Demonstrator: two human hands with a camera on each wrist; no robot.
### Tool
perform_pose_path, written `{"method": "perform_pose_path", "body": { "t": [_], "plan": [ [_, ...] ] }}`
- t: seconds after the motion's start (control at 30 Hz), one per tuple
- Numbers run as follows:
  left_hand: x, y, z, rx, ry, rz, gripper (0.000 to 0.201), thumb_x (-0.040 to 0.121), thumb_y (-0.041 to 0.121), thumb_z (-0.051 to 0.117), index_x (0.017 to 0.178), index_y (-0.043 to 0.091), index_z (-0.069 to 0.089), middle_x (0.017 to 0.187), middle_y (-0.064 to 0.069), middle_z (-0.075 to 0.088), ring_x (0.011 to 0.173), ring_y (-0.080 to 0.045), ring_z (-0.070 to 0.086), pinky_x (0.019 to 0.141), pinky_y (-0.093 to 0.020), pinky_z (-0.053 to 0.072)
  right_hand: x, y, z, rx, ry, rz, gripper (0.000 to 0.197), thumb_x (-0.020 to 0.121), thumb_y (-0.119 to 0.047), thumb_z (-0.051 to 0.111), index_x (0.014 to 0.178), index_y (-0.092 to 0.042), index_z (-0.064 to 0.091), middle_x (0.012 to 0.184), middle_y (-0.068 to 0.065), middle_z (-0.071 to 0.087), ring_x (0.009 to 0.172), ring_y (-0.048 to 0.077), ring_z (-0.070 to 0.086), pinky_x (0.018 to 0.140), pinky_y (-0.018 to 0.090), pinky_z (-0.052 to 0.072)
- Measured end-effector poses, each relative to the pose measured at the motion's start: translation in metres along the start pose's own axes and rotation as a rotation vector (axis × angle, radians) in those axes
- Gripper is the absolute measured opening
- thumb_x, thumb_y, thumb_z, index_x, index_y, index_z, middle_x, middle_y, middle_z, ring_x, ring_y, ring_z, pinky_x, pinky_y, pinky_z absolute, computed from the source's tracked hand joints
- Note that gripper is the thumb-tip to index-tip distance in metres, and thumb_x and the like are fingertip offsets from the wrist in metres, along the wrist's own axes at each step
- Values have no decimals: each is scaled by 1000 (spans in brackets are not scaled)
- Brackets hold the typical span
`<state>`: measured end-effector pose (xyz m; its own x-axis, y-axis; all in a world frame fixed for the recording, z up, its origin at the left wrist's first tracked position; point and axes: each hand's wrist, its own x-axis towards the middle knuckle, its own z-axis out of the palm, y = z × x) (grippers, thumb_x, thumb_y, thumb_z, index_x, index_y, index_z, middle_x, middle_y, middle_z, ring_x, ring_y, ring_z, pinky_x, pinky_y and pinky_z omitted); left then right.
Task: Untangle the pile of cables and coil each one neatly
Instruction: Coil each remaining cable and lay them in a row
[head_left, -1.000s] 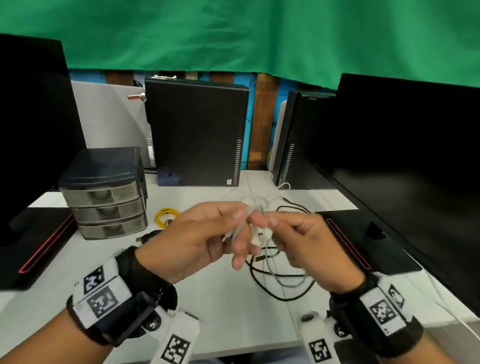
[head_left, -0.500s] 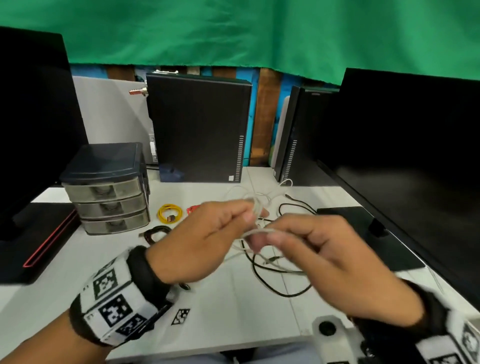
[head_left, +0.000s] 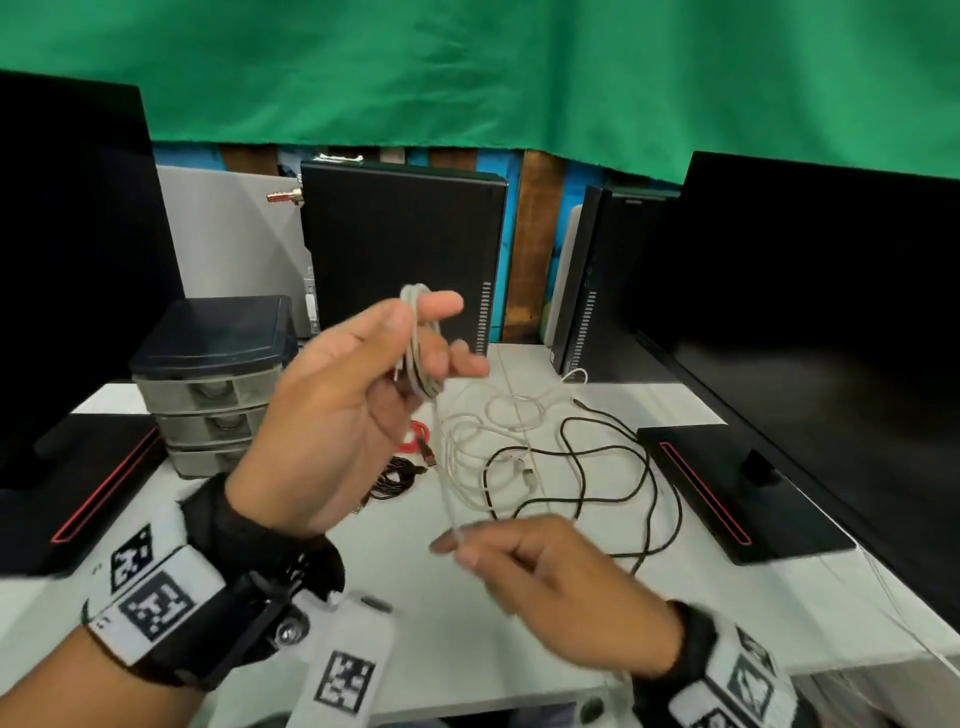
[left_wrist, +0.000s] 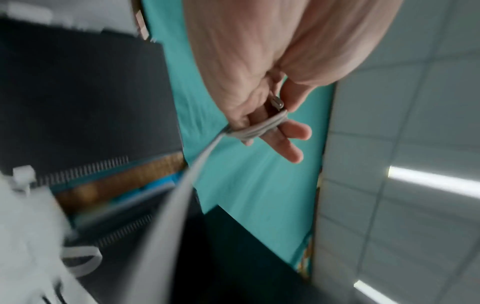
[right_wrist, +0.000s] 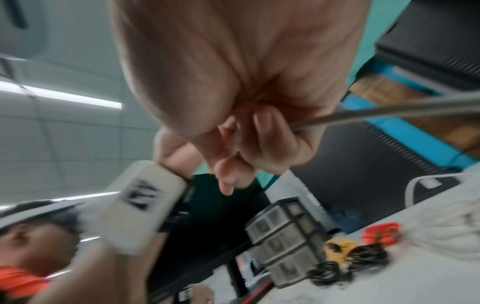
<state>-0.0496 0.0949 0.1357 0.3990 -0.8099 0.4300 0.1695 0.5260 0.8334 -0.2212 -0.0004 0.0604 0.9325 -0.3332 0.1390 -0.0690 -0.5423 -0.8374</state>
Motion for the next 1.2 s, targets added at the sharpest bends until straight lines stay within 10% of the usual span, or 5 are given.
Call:
{"method": "perform_pose_path", "body": {
  "t": [0.2, 0.47, 0.63, 0.93, 1.2],
  "plan": [
    [0, -17, -12, 897, -139, 60, 41, 108, 34, 39, 88, 17, 71, 77, 9, 71, 92, -4, 68, 91, -35, 49, -25, -65, -23, -29, 31, -189, 17, 102, -35, 52, 105, -31, 68, 58, -9, 47, 53, 5, 40, 54, 16, 32],
    [-20, -15, 16, 274, -600, -249, 37, 102, 36, 44, 105, 12, 71, 57, 7, 40, 49, -8, 50, 85, -32, 53, -8, -40, -74, 100, 493, -305, 15, 88, -15, 61, 91, -9, 74, 57, -18, 61, 48, -2, 52, 51, 5, 37],
    [-8, -1, 18, -202, -171, -167, 40, 98, 36, 45, 101, 8, 73, 57, 7, 37, 48, -6, 47, 81, -26, 55, 12, -3, -32, -2, 335, -154, 27, 101, -25, 50, 114, -19, 73, 57, -21, 51, 52, 1, 45, 56, 10, 34],
    [0, -43, -15, 902, -115, 57, 47, 103, 49, 37, 85, 18, 66, 67, 2, 66, 79, -10, 67, 83, -42, 54, 1, -24, -7, -413, 145, -242, 20, 106, -32, 46, 102, -22, 63, 56, -18, 41, 54, 1, 40, 59, 27, 37],
    [-10, -35, 6, 181, -395, -435, 45, 97, 43, 41, 79, 15, 70, 51, 1, 35, 39, -13, 40, 73, -31, 53, 0, -27, -28, -72, 497, -448, 18, 100, -13, 57, 89, -11, 71, 82, 1, 64, 83, 22, 68, 73, 33, 55]
  ]
}}
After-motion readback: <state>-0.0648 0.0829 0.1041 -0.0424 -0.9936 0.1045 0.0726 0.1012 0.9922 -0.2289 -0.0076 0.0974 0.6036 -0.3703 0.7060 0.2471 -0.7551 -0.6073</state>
